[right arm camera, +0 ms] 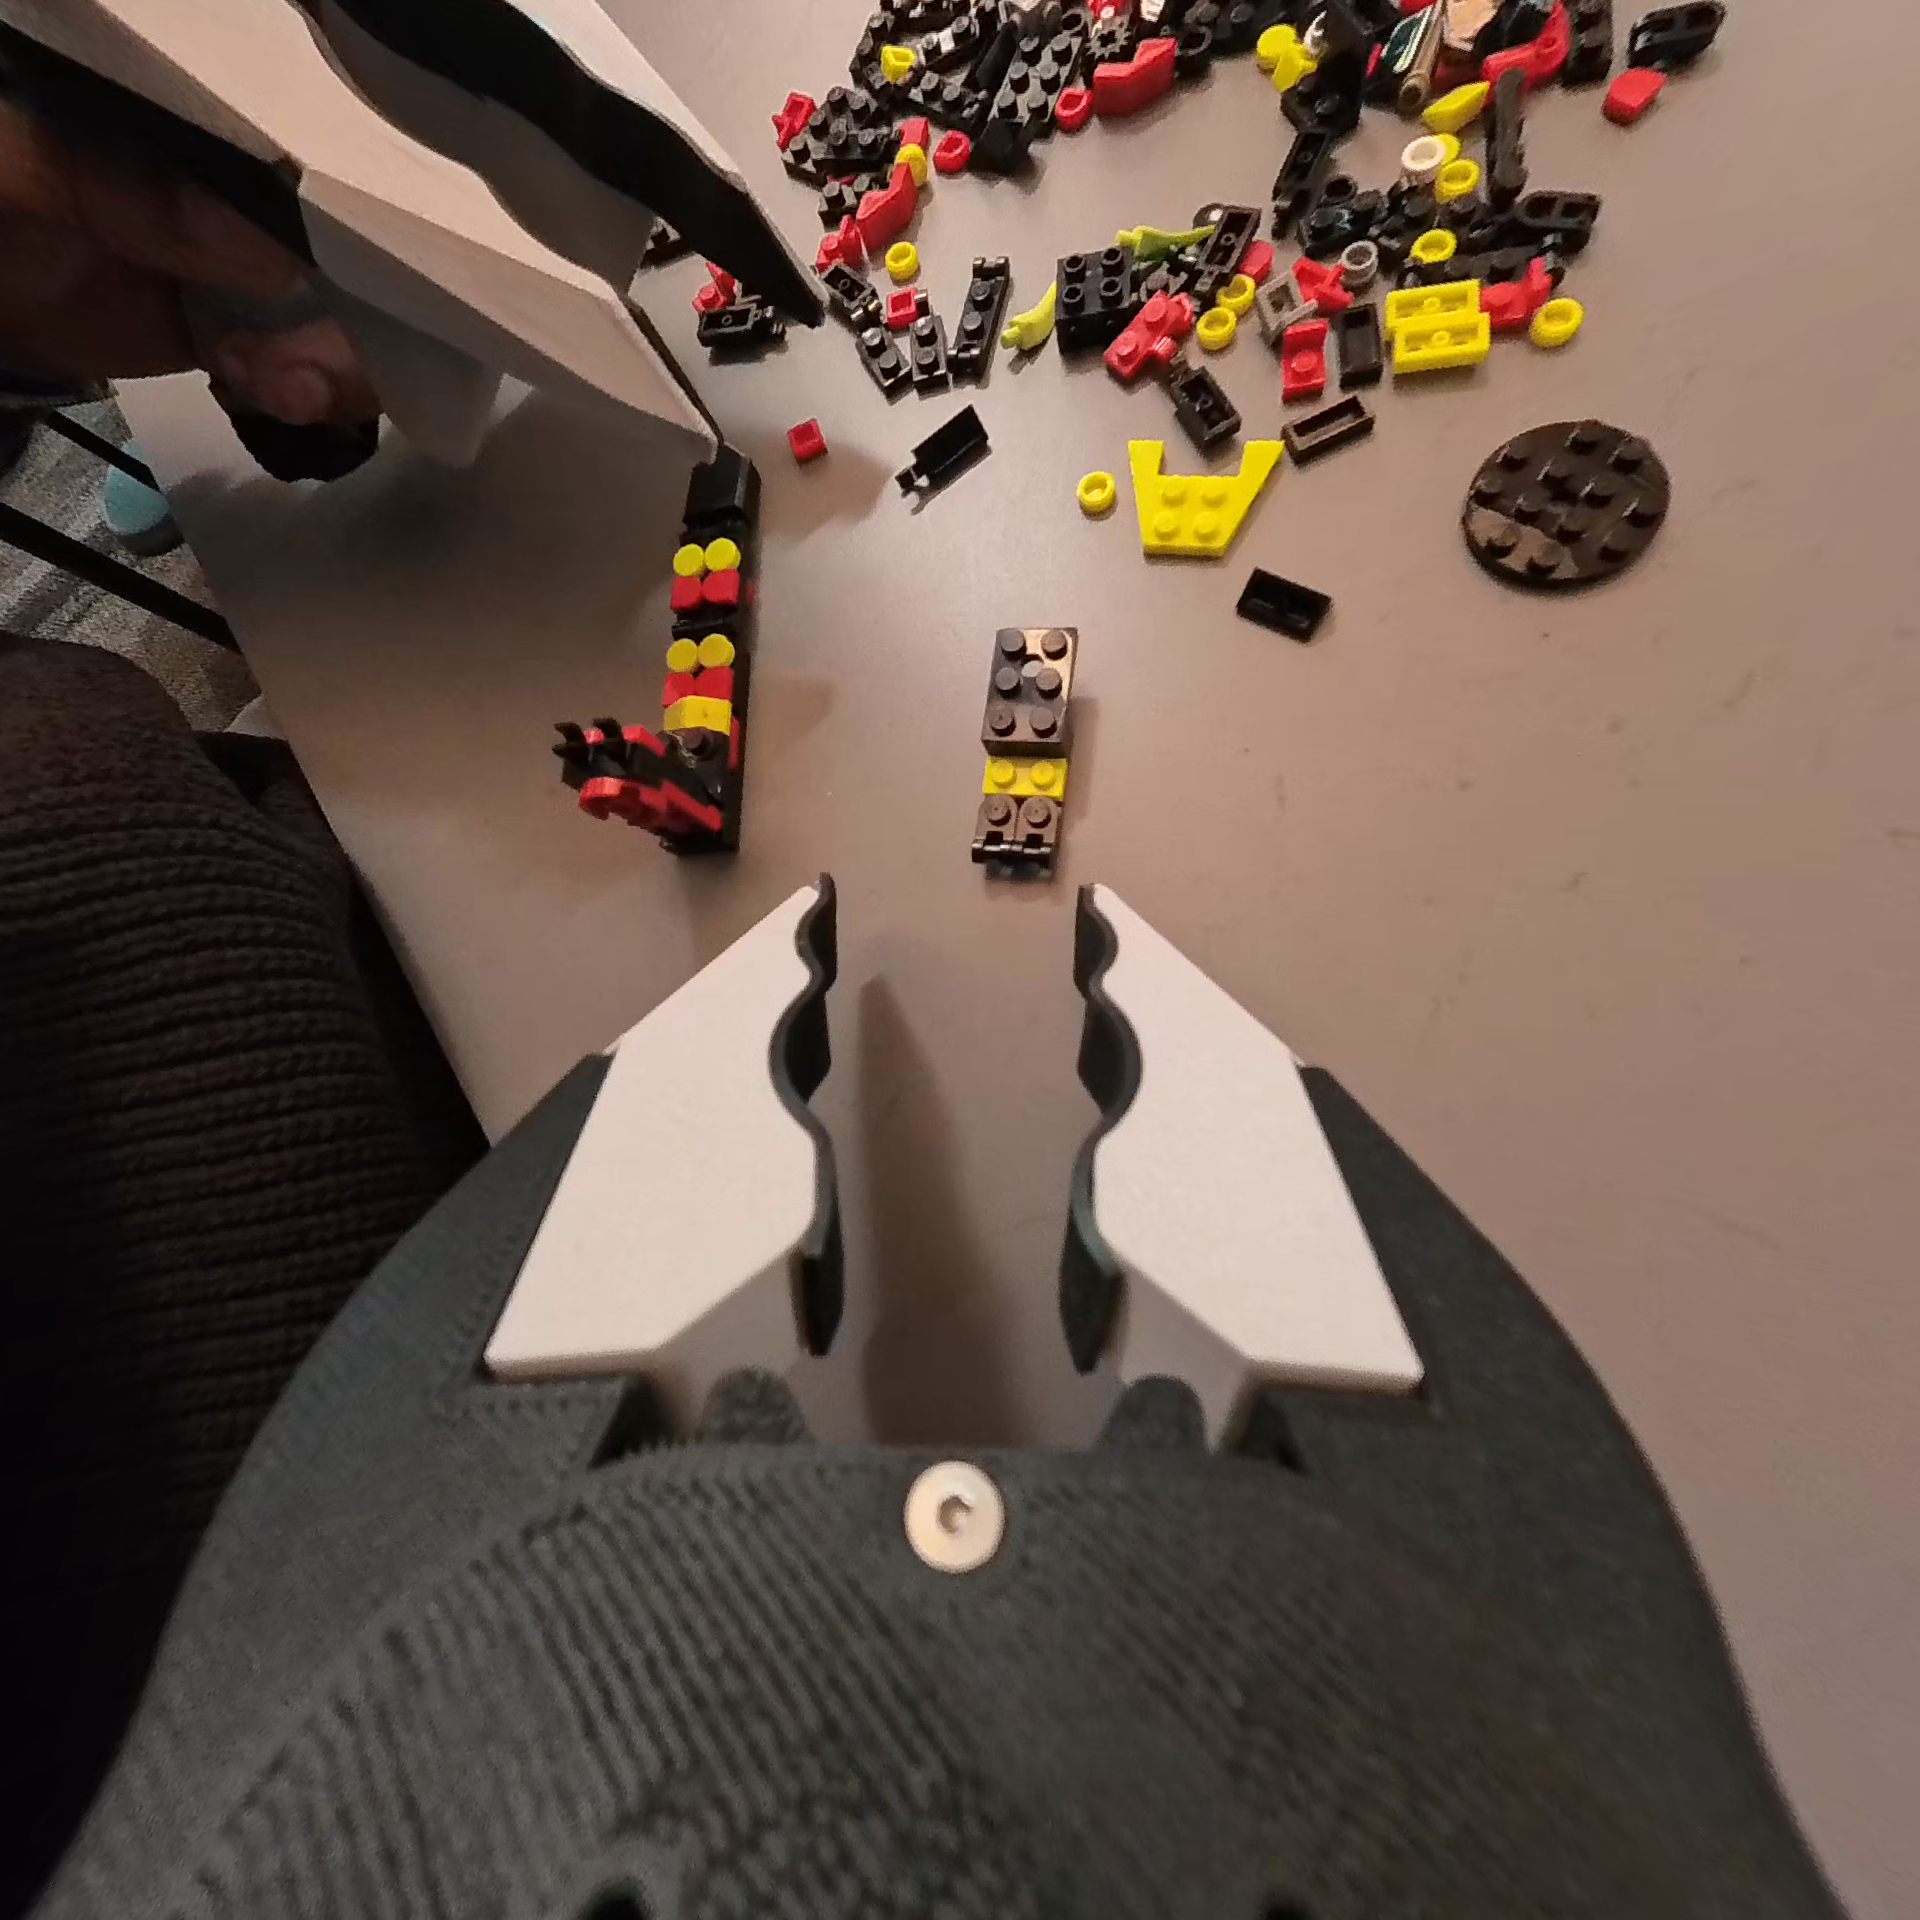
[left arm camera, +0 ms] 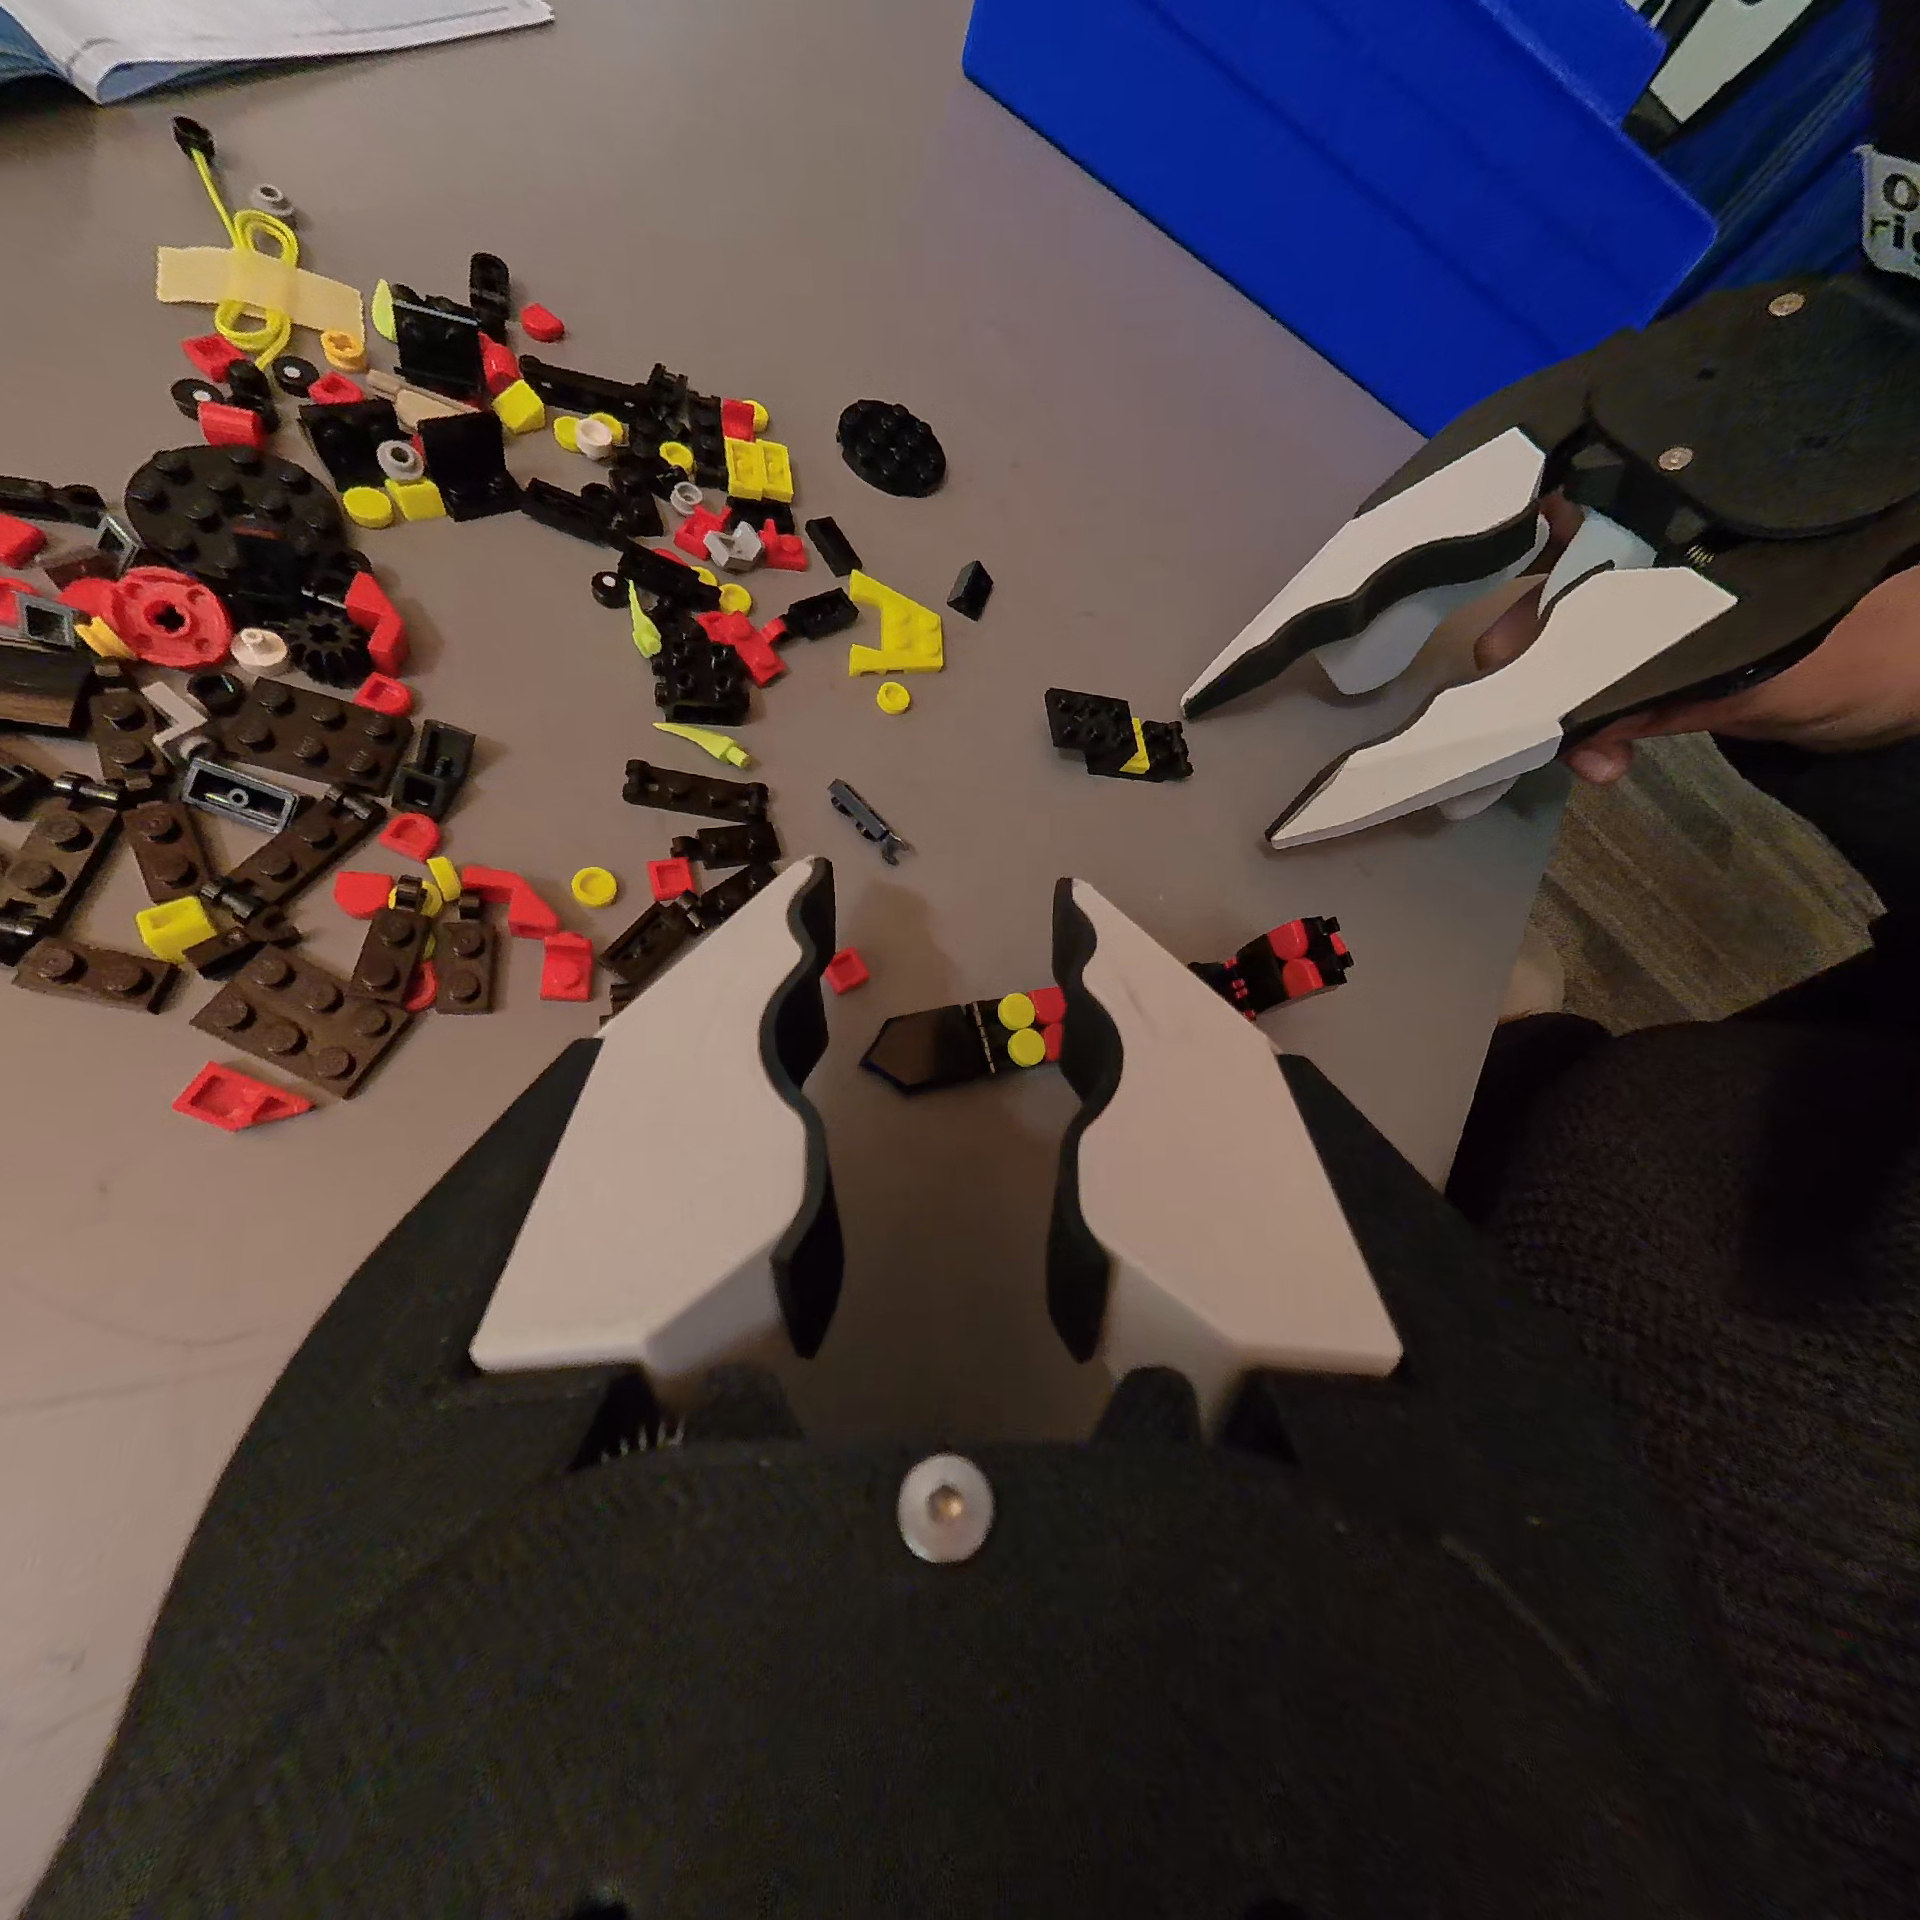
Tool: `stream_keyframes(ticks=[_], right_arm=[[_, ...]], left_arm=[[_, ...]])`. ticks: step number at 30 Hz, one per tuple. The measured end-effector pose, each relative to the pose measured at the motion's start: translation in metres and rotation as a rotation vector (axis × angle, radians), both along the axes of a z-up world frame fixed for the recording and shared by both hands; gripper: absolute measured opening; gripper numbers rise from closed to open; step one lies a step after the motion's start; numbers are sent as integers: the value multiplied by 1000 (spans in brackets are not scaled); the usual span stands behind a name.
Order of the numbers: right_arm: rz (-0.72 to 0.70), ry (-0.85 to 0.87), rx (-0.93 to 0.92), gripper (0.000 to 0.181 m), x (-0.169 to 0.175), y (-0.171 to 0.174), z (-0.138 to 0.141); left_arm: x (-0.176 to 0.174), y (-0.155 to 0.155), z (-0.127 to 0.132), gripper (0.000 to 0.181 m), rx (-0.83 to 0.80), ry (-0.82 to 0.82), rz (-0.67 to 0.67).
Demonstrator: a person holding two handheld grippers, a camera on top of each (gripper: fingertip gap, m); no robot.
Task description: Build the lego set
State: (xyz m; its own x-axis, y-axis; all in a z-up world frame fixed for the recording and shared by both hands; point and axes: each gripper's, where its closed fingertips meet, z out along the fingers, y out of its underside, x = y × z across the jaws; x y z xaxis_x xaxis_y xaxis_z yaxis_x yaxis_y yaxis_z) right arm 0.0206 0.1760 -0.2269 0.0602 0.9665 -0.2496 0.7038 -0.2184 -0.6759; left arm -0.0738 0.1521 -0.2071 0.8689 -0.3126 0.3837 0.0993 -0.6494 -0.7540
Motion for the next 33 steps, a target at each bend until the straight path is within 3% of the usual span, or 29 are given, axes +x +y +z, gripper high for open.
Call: stream_keyframes(ticks=[11, 14, 16, 19, 24, 28, 30, 33], right_arm=[[-16, 9, 13, 45, -1, 4, 1], [-52, 40, 18, 45, -3, 10, 7], [-70, 77, 10, 45, -5, 12, 15], [-81, 121, 2, 44, -6, 13, 24], [-74, 143, 15, 44, -1, 13, 32], [-87, 155, 33, 44, 4, 19, 35], [-99, 163, 19, 44, 6, 22, 36], [-123, 183, -19, 44, 9, 28, 38]], left_arm=[[-3, 2, -2, 41, -5, 9, 21], [-38, 15, -7, 46, -43, 64, 226], [-57, 29, 5, 49, -27, 24, 332], [-67, 70, 35, 60, 18, -11, 360], [-67, 185, 51, 67, 63, 227, 314], [-72, 271, 17, 85, -44, 322, 319], [-76, 290, -6, 89, -125, 361, 317], [-85, 295, -30, 90, -202, 456, 316]])
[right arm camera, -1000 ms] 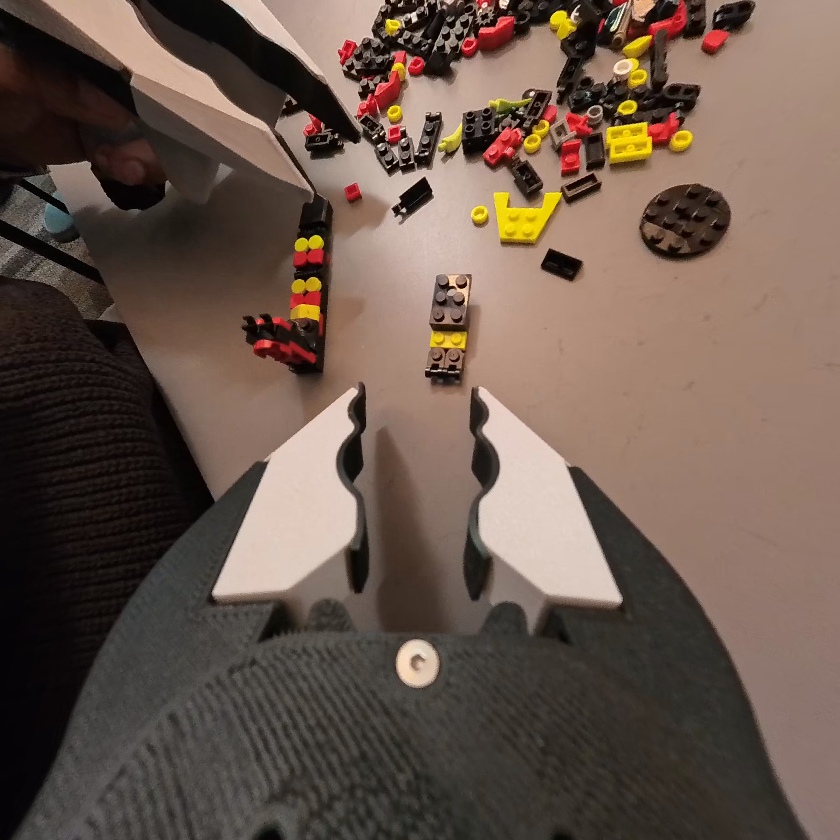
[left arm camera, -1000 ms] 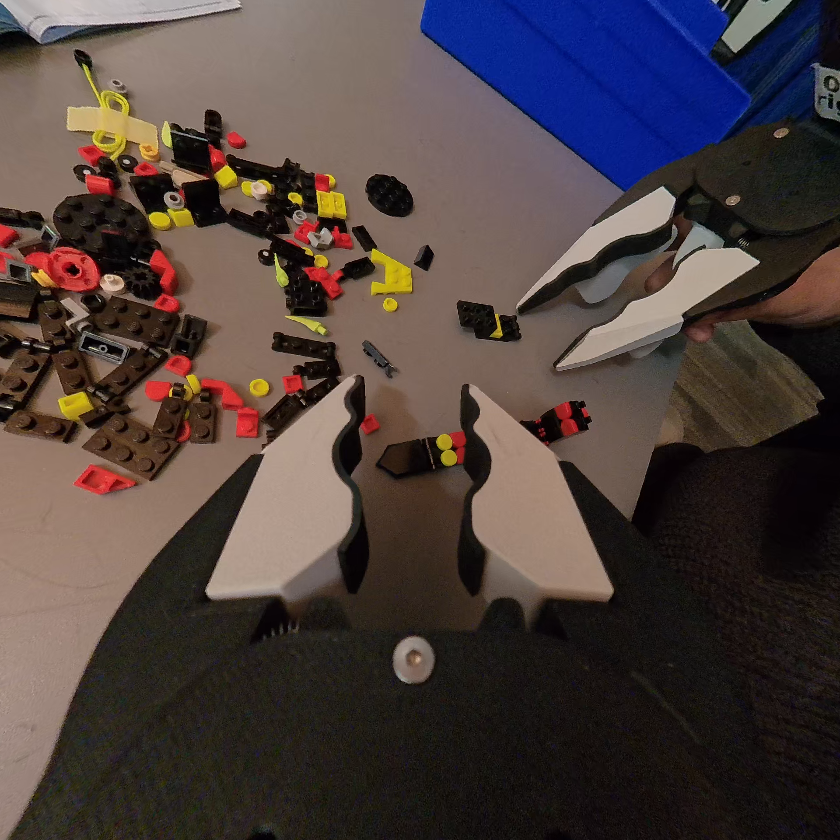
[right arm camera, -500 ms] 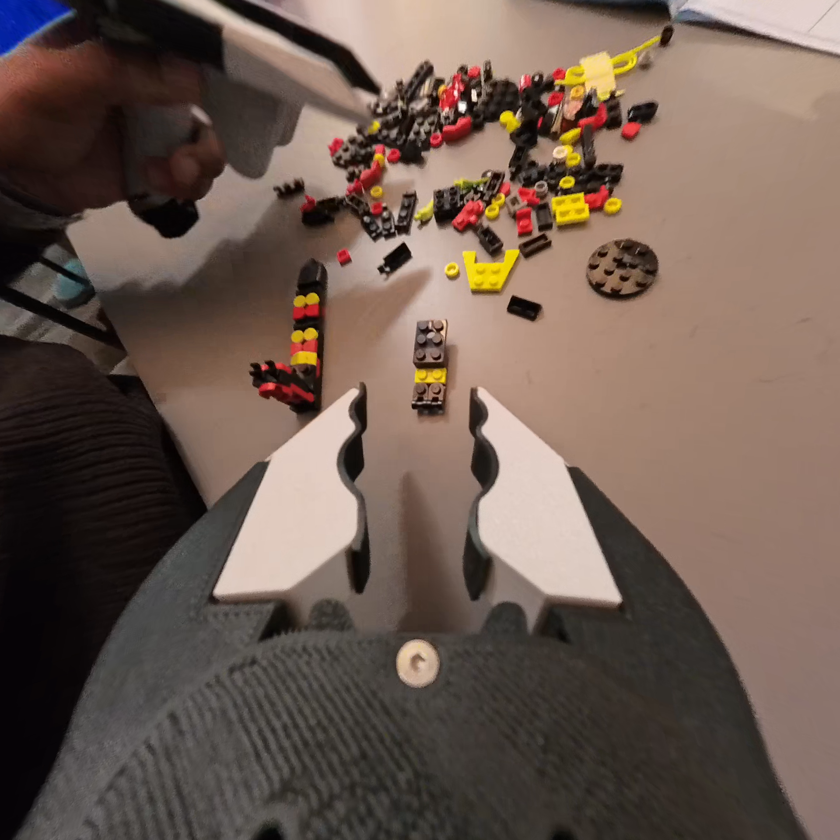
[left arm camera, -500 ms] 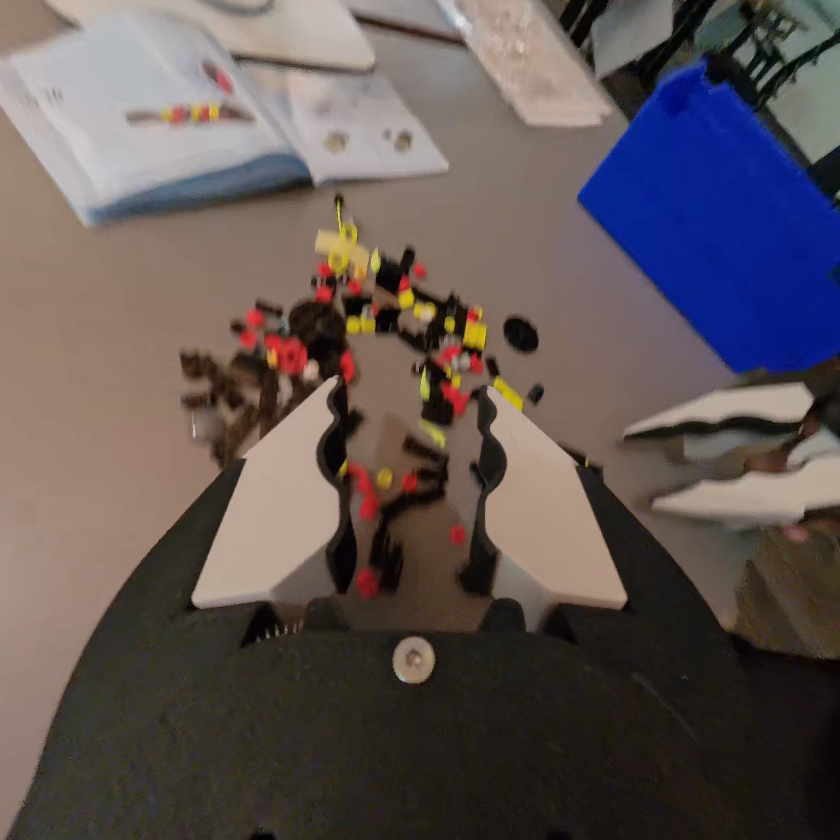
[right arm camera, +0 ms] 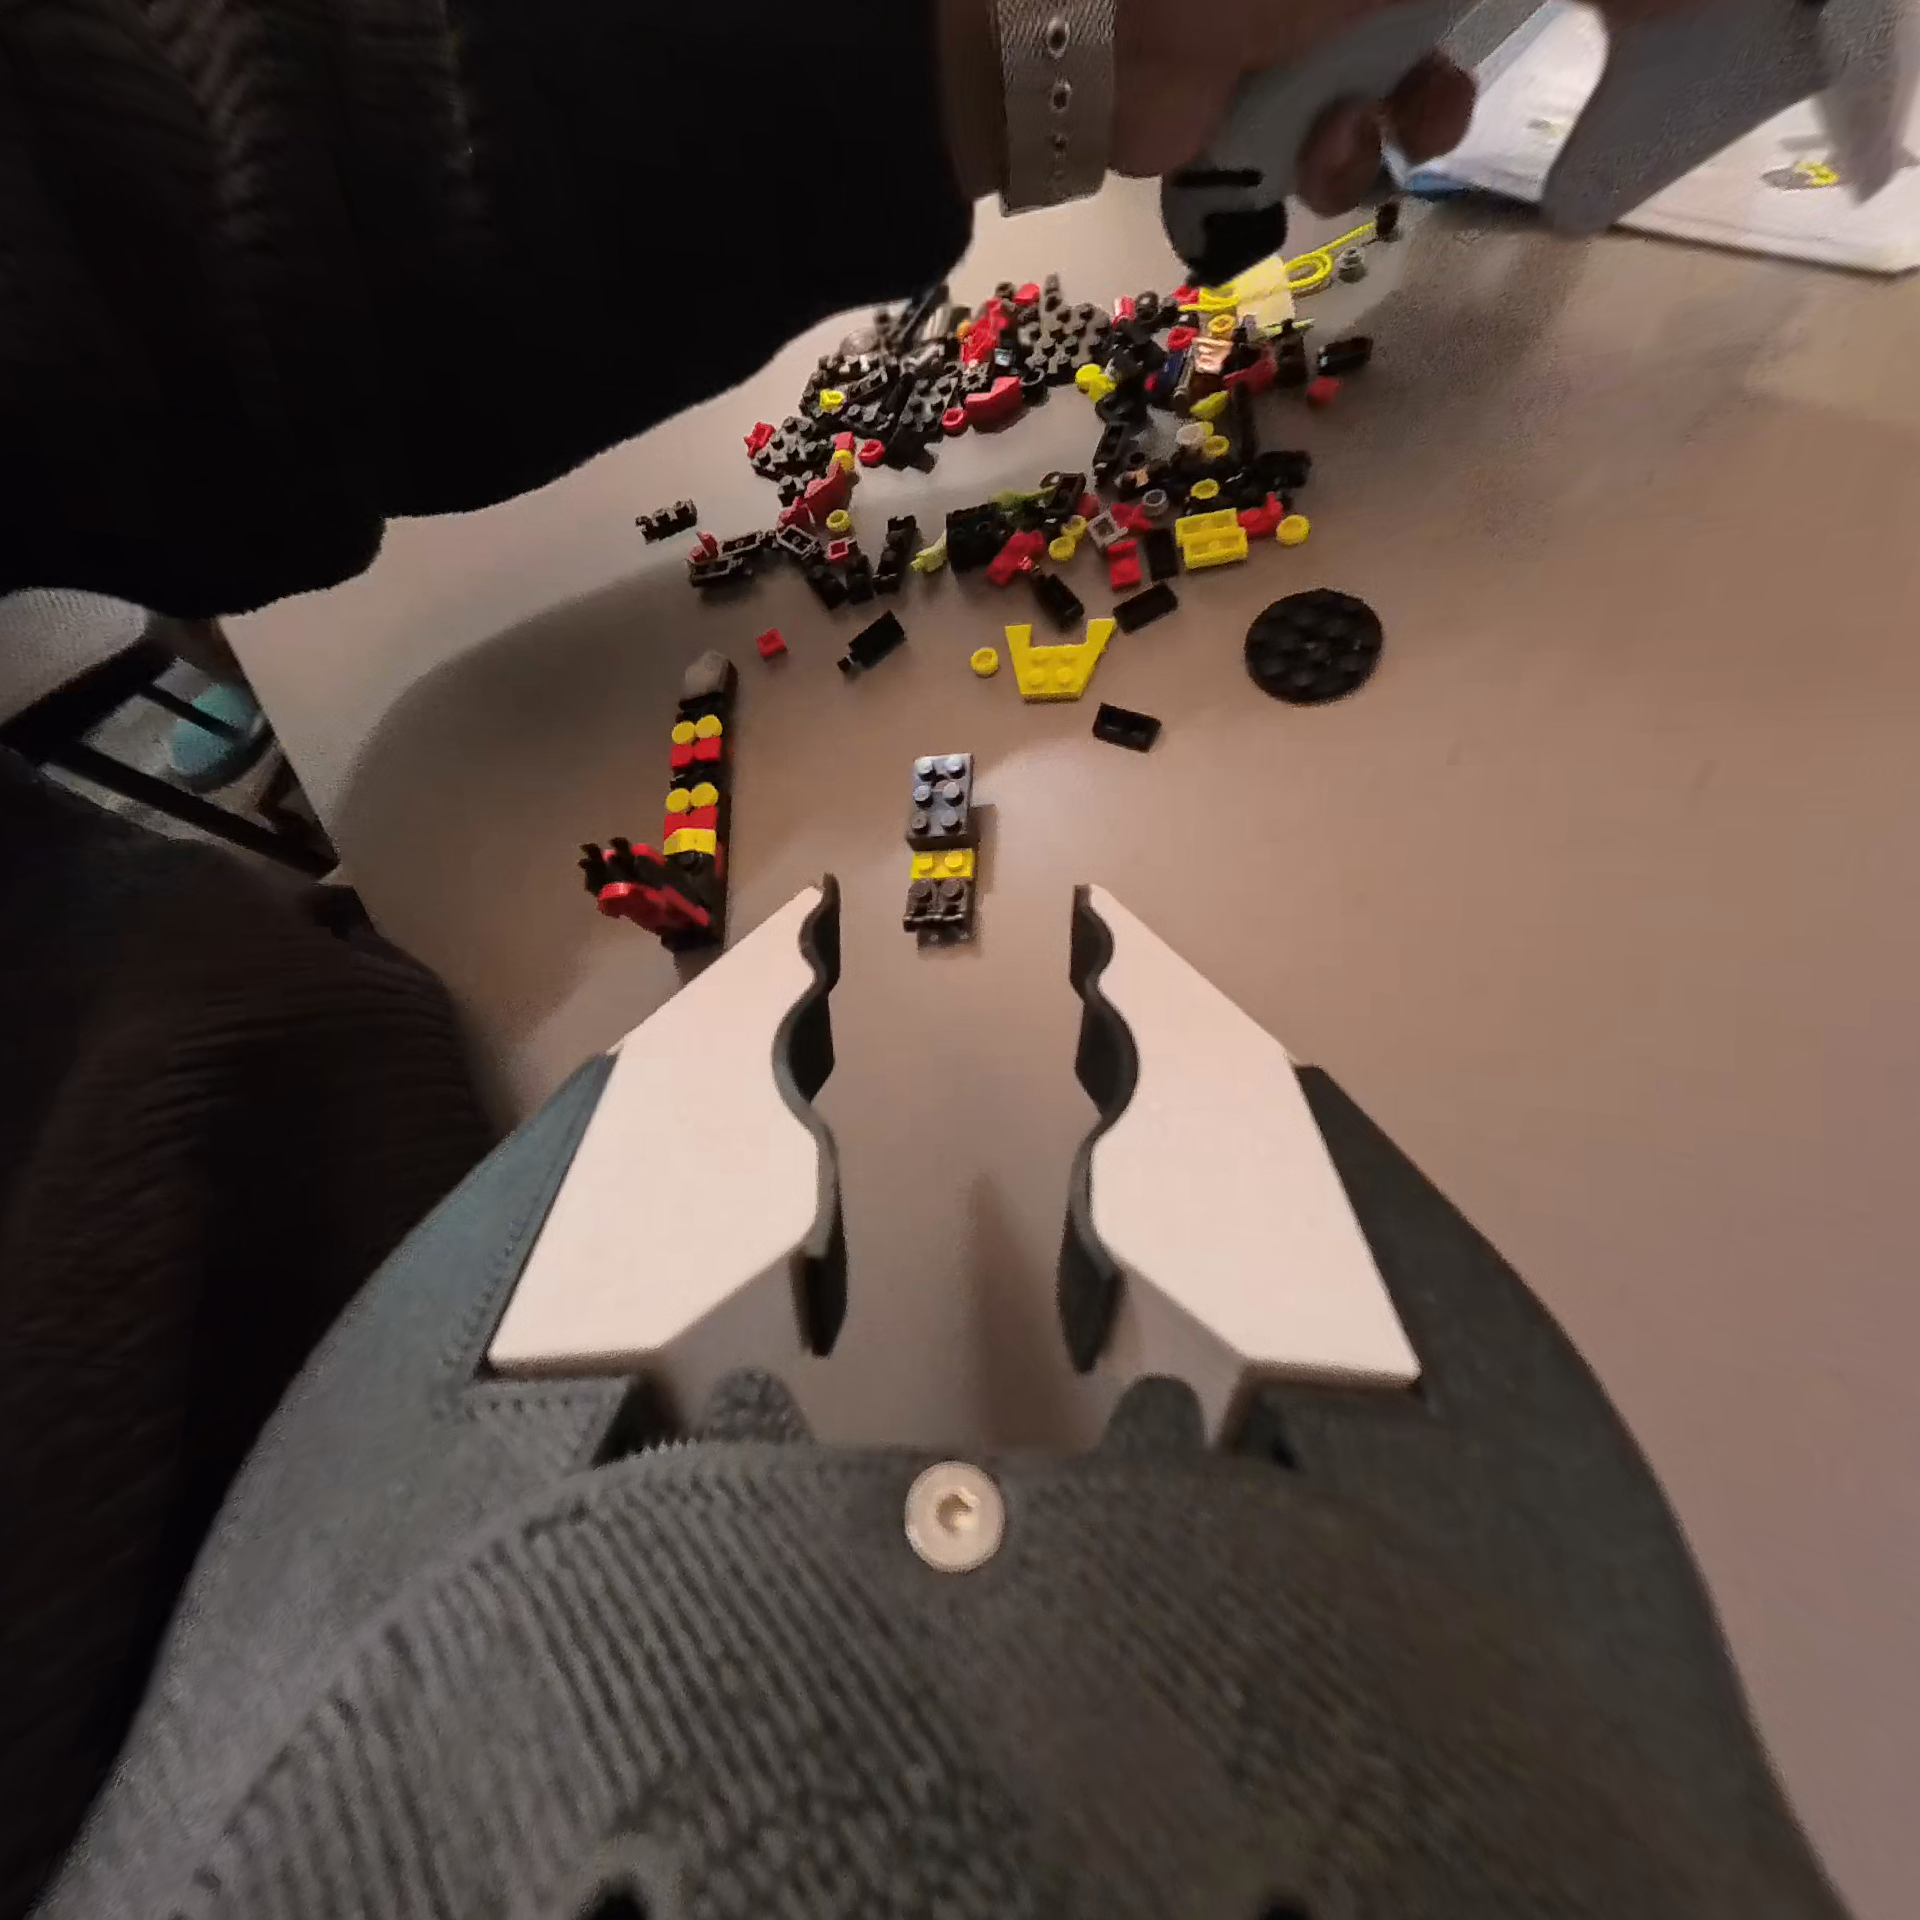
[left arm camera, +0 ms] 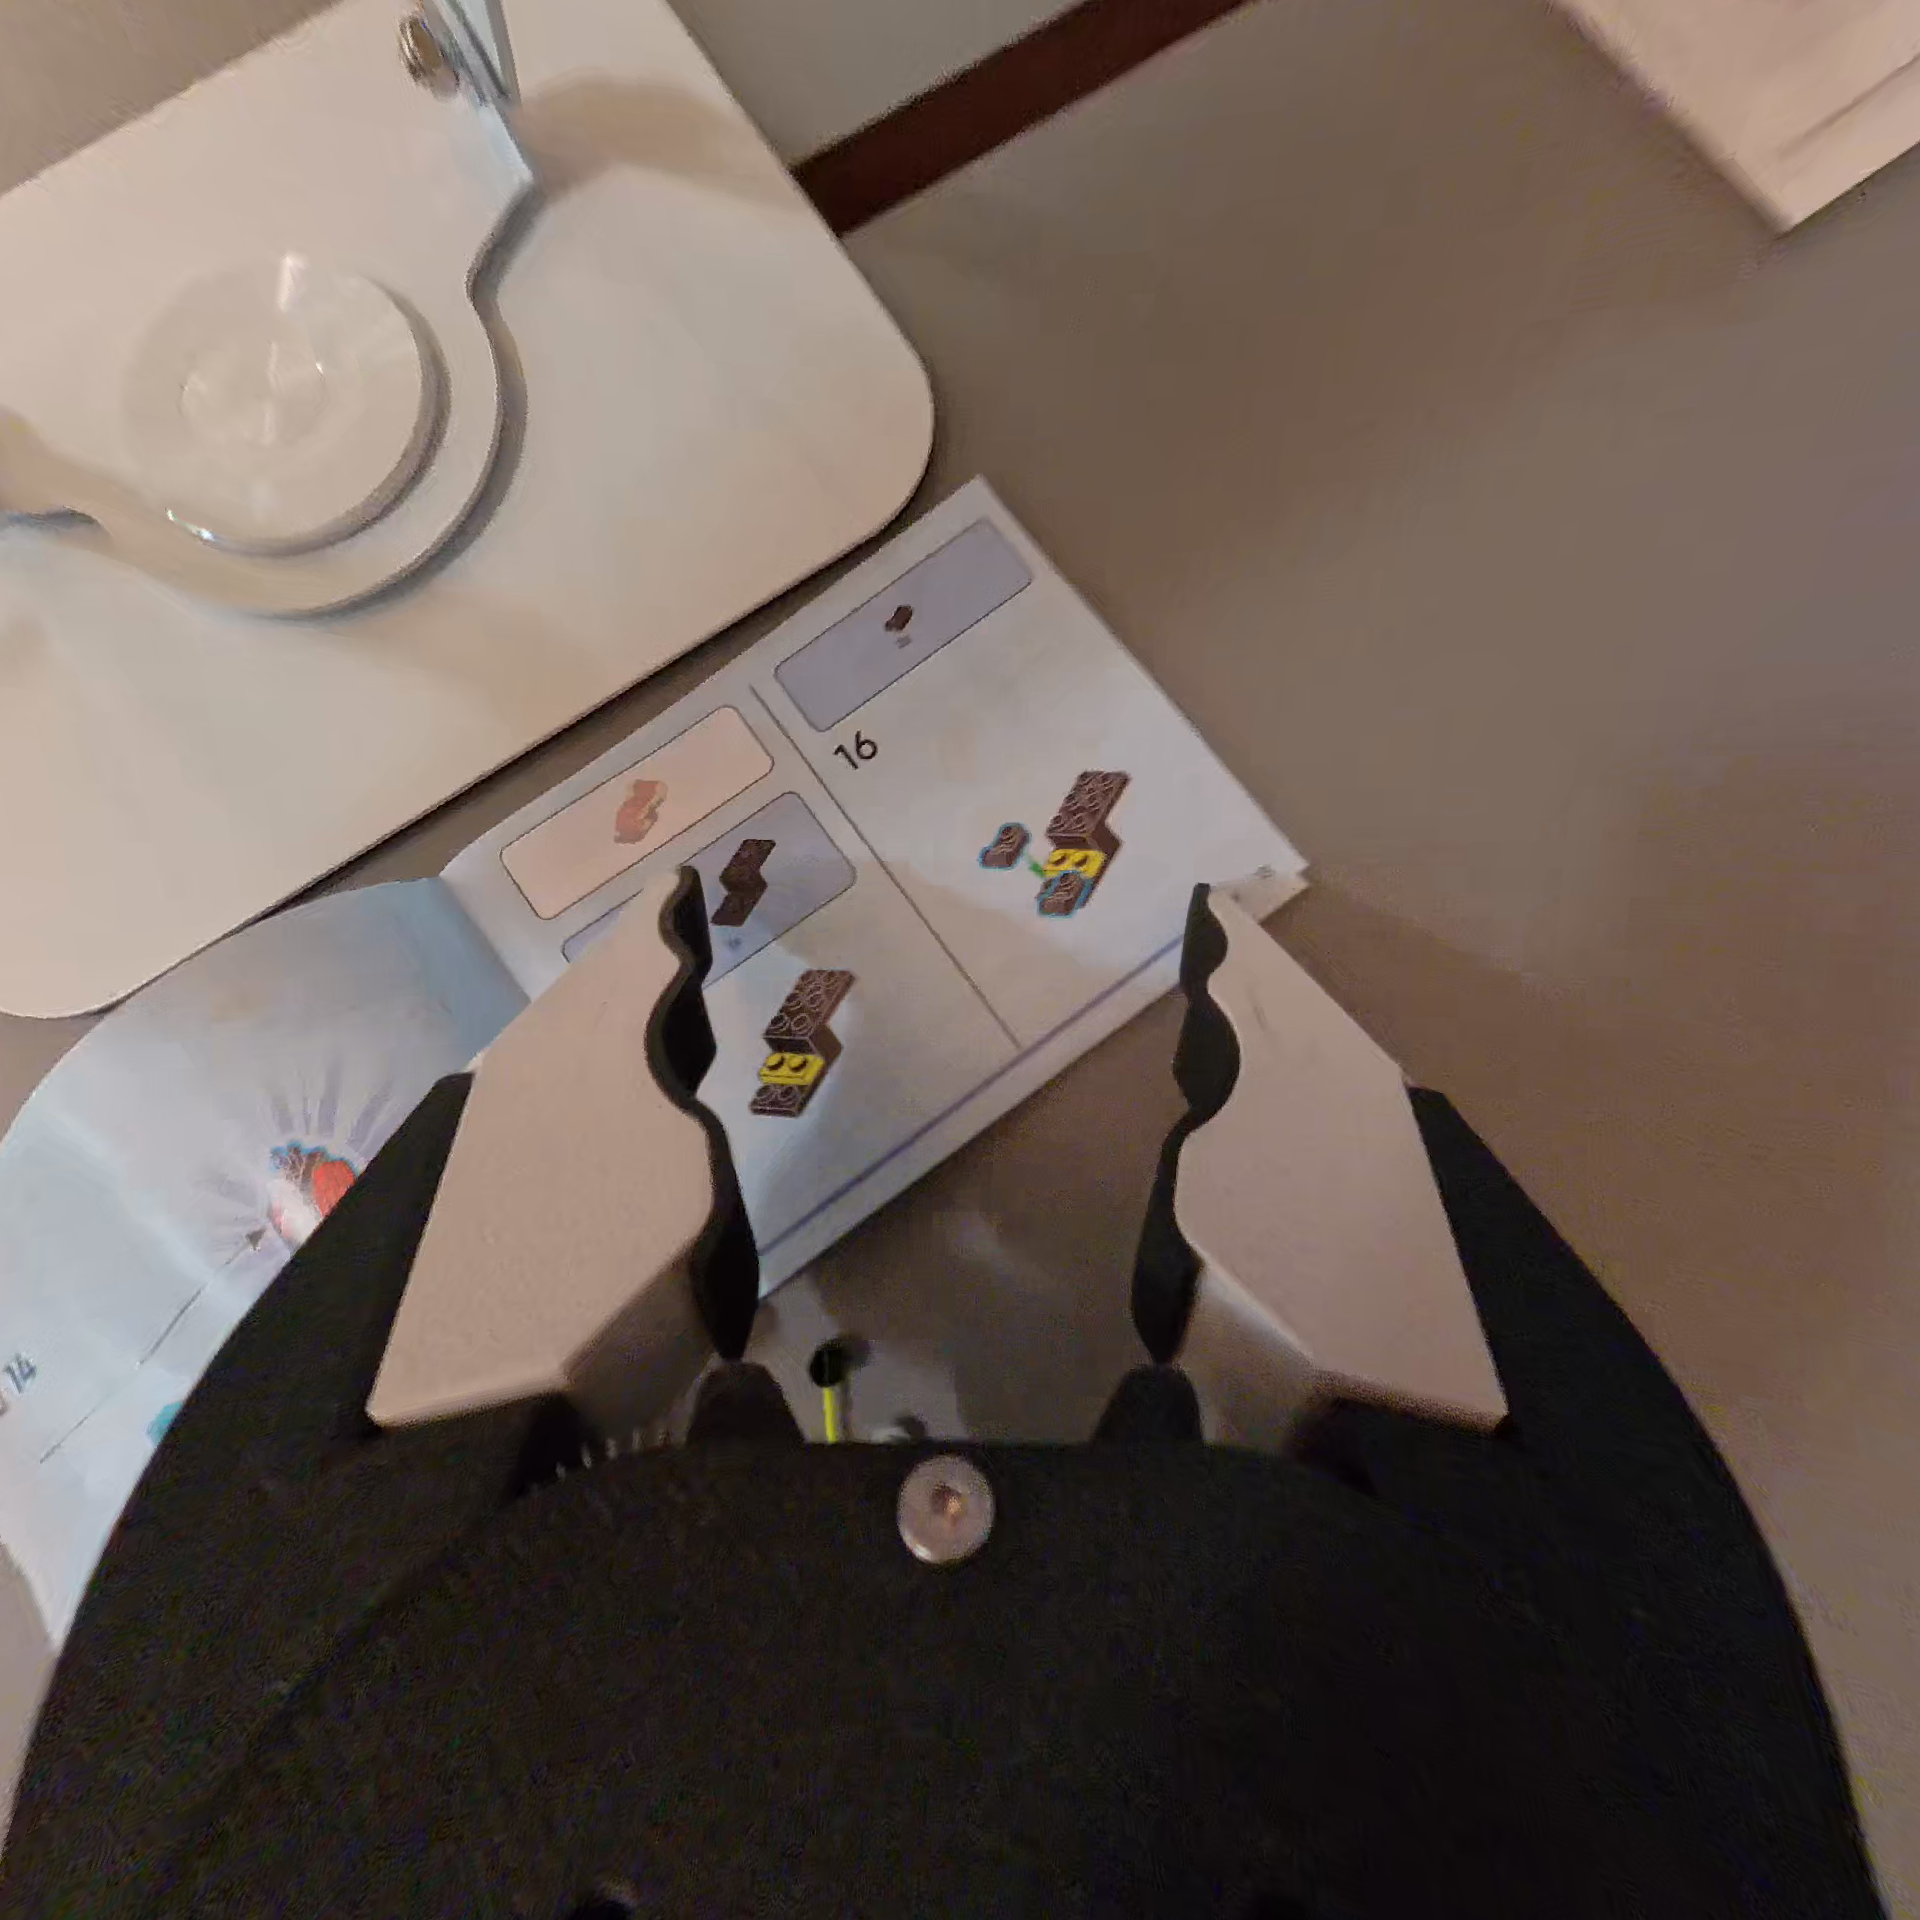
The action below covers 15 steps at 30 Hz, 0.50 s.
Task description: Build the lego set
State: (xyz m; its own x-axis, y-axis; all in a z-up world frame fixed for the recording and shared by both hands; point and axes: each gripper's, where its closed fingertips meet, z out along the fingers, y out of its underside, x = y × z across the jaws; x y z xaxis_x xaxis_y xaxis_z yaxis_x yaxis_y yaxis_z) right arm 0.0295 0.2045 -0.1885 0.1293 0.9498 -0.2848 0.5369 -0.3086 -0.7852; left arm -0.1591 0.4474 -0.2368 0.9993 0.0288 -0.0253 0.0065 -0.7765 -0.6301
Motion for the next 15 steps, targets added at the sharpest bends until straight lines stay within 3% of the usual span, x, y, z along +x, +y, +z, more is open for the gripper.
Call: stream_keyframes(ticks=[5, 7, 9, 15], right_arm=[[-32, 40, -112, 44, 1, 7, 2], [-40, 49, -156, 44, 1, 8, 2], [-45, 55, -180, 45, 1, 9, 2], [-46, 37, -158, 44, 2, 9, -1]], left_arm=[[-1, 0, -6, 86, 17, -20, -15], [-1, 0, -4, 62, 27, -19, -17], [0, 1, -4, 53, 32, -15, -27], [-2, 2, -3, 0, 48, -31, -17]])
